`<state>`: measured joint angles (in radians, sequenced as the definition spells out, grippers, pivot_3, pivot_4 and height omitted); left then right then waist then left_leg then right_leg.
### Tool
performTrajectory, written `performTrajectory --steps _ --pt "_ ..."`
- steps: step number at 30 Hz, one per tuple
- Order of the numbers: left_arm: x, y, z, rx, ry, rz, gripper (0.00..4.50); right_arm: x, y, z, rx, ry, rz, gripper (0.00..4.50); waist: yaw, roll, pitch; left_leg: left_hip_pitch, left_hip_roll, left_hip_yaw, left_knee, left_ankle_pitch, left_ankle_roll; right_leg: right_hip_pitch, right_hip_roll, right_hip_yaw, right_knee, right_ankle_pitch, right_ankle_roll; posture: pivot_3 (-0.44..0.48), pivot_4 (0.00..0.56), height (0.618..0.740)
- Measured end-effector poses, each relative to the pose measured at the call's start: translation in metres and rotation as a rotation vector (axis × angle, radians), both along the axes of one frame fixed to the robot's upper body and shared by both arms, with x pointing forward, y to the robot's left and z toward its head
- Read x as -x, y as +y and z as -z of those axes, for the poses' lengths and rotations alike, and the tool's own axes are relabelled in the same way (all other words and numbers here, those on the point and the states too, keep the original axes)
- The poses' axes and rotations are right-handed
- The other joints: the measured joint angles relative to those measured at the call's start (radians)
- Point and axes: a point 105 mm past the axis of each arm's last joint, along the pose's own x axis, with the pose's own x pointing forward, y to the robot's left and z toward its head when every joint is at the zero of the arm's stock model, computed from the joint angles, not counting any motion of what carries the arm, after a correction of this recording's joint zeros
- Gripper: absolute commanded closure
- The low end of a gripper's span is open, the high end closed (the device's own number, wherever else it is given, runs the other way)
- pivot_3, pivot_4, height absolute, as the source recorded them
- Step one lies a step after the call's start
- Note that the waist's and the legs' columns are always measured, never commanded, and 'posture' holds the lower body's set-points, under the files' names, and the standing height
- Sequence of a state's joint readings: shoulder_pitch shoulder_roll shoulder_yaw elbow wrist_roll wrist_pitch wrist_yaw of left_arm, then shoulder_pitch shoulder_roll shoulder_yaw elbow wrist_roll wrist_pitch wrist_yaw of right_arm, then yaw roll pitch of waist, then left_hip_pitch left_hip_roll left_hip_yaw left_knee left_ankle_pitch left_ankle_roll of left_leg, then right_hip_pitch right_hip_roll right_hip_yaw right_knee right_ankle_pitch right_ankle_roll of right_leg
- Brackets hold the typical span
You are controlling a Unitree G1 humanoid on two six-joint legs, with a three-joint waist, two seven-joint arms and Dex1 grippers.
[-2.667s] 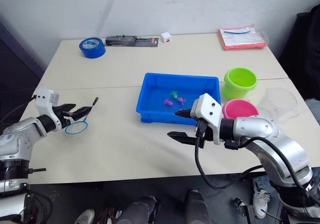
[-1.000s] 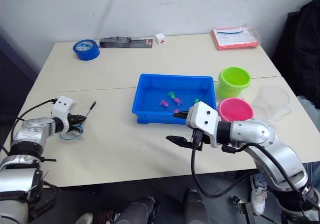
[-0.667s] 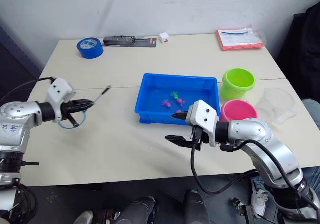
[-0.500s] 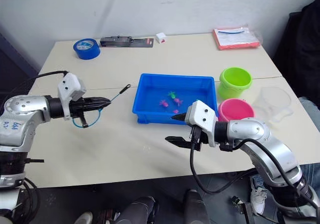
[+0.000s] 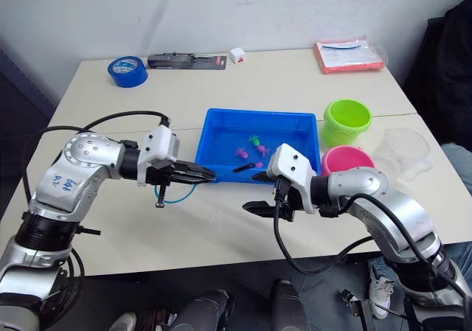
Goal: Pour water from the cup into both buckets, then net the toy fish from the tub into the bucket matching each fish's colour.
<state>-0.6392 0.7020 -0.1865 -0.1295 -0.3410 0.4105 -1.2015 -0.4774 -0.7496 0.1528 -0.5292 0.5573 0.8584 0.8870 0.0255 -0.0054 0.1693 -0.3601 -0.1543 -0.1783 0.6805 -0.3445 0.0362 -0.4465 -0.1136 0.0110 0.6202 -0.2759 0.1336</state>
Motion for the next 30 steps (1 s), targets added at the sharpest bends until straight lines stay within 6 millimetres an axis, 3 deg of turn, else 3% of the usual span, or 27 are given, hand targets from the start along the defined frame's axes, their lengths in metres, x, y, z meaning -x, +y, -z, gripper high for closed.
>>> performTrajectory --steps 10,25,27,30 --pt "0.008 -0.010 0.007 -0.039 -0.032 0.122 4.47 0.004 0.005 -0.002 -0.020 0.065 -0.034 0.00 0.000 0.000 0.000 0.000 0.000 0.000 0.000 0.000 0.000 0.000 0.000 0.000 0.000 0.000 0.000 0.000 0.150 0.740" --pt "0.011 -0.008 0.016 -0.042 -0.005 0.128 4.47 0.007 0.006 -0.004 -0.026 0.087 -0.049 0.00 0.000 0.000 0.000 0.000 0.000 0.000 0.000 0.000 0.000 0.000 0.000 0.000 0.000 0.000 0.000 0.000 0.150 0.740" --pt "0.011 -0.009 0.015 -0.042 -0.005 0.128 4.50 0.007 0.006 -0.004 -0.026 0.088 -0.050 0.56 0.000 0.000 0.000 0.000 0.000 0.000 0.000 0.000 0.000 0.000 0.000 0.000 0.000 0.000 0.000 0.000 0.150 0.740" --pt "0.011 -0.009 0.015 -0.043 -0.004 0.129 4.50 0.007 0.006 -0.004 -0.027 0.087 -0.050 1.84 0.001 0.000 0.000 0.000 0.000 0.000 0.000 0.000 0.000 0.000 0.000 0.000 0.000 0.000 0.000 0.000 0.150 0.740"
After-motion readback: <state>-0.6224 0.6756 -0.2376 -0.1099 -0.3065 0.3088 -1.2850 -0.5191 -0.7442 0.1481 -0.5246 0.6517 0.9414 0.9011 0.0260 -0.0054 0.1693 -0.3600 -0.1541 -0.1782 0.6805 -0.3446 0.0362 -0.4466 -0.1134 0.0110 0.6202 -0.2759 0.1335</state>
